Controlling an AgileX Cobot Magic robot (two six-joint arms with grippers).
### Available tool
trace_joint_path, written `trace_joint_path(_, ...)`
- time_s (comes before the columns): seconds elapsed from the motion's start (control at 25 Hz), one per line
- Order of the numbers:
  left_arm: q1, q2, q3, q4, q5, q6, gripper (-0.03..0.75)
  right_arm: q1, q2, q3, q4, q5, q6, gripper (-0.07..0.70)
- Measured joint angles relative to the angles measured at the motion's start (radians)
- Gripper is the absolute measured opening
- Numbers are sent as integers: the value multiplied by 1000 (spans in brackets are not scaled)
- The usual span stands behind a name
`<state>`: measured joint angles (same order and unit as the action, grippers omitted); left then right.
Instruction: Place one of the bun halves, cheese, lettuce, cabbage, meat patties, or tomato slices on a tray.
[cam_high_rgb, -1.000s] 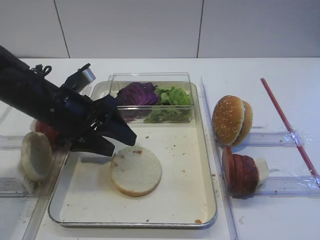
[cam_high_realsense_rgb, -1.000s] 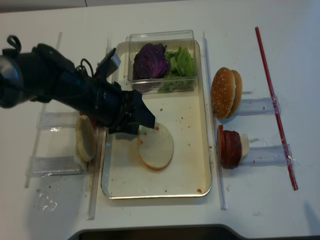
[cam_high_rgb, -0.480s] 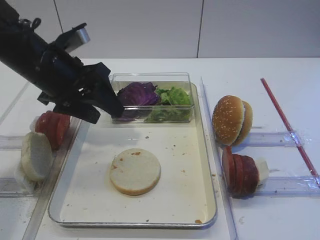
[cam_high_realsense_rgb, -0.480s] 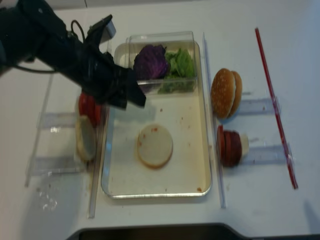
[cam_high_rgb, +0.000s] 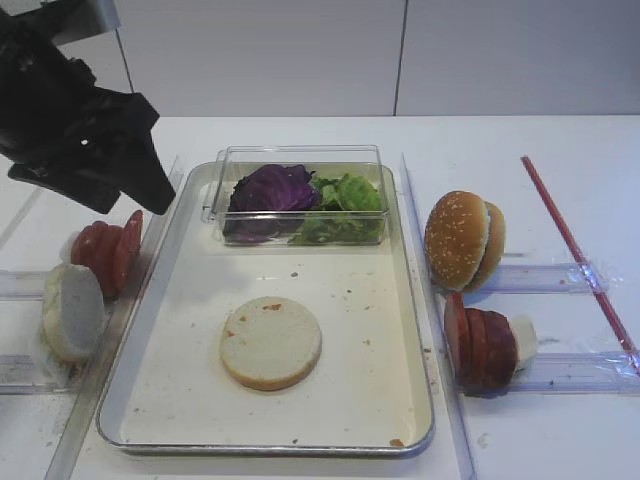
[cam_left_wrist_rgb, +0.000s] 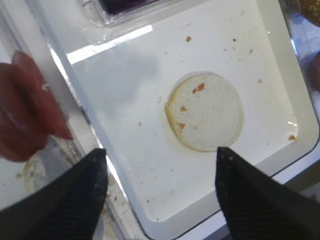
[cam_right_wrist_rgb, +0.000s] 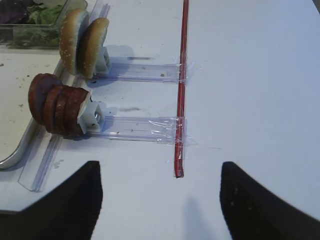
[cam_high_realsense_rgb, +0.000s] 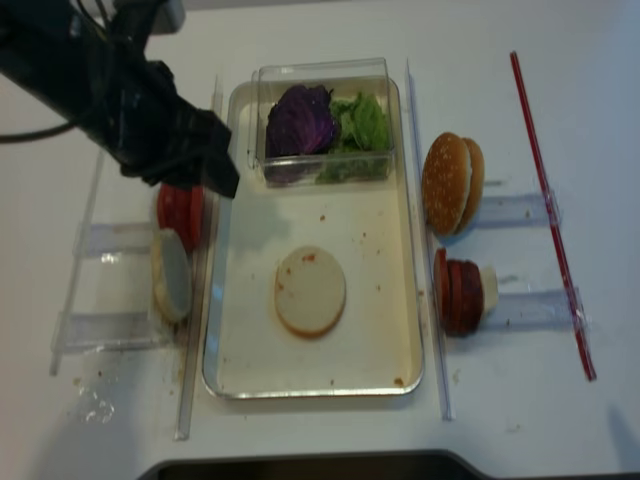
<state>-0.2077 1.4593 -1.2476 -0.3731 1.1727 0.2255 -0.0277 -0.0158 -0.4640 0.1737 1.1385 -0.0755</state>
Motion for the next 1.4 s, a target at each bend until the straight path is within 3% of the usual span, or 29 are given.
trace_joint_path(0.2,0,-74,-2,110,27,-48,422,0,0,0,0,0,0,514)
trace_joint_path(0.56,0,-143,39,412,64,-233,421,0,0,0,0,0,2,514)
trace_joint_path(0.88,58,-269,168,416,64,-244,421,0,0,0,0,0,2,514)
trace_joint_path(1.4,59,-681,408,410,48,-244,421,0,0,0,0,0,4,514)
